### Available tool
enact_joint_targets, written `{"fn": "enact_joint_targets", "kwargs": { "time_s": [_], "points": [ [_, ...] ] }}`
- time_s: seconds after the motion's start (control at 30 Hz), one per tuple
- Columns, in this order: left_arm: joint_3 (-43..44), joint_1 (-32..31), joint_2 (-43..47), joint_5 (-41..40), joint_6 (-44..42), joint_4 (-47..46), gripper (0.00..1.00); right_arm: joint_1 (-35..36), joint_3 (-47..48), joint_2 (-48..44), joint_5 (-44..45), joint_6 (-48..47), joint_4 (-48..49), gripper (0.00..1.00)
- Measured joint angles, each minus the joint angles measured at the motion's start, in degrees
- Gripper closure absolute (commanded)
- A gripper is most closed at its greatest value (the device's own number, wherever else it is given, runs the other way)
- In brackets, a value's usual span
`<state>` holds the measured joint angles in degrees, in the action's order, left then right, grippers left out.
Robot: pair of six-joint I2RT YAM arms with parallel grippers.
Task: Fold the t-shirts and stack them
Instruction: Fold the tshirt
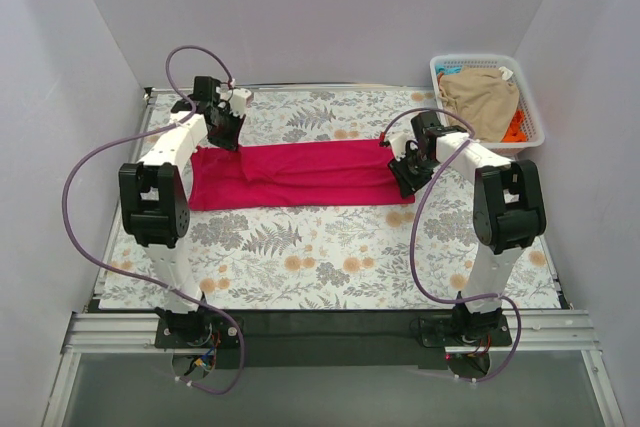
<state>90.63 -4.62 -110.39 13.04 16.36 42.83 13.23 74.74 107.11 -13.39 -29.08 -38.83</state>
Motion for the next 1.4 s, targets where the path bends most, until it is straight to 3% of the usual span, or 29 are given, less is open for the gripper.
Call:
{"fn": "enact_joint_targets", "kwargs": {
  "time_s": [0.13, 0.5, 0.9, 1.1, 1.4],
  "points": [
    [5.6, 0.3, -2.8, -0.4, 0.8, -1.3, 1.00, 0.0, 0.0, -0.2, 0.3, -0.2, 0.0, 0.63],
    [10.4, 0.9, -12.7, -1.3, 3.4, -2.0, 1.00, 0.0, 4.0, 0.0, 1.5, -0.2, 0.0, 0.60],
    [16.7, 1.2, -16.7, -1.4, 6.0, -0.4, 1.00, 0.0, 9.9, 4.4, 1.6, 0.4, 1.1, 0.59],
    [10.9, 1.2, -13.9, -1.3, 4.4, 0.3, 1.00, 0.0, 9.9, 4.4, 1.3, 0.4, 1.1, 0.58],
    [-5.2, 1.6, 1.7, -2.5, -0.6, 2.4, 1.00, 0.0, 9.3, 3.5, 1.1, 0.2, 1.0, 0.58]
  ]
}}
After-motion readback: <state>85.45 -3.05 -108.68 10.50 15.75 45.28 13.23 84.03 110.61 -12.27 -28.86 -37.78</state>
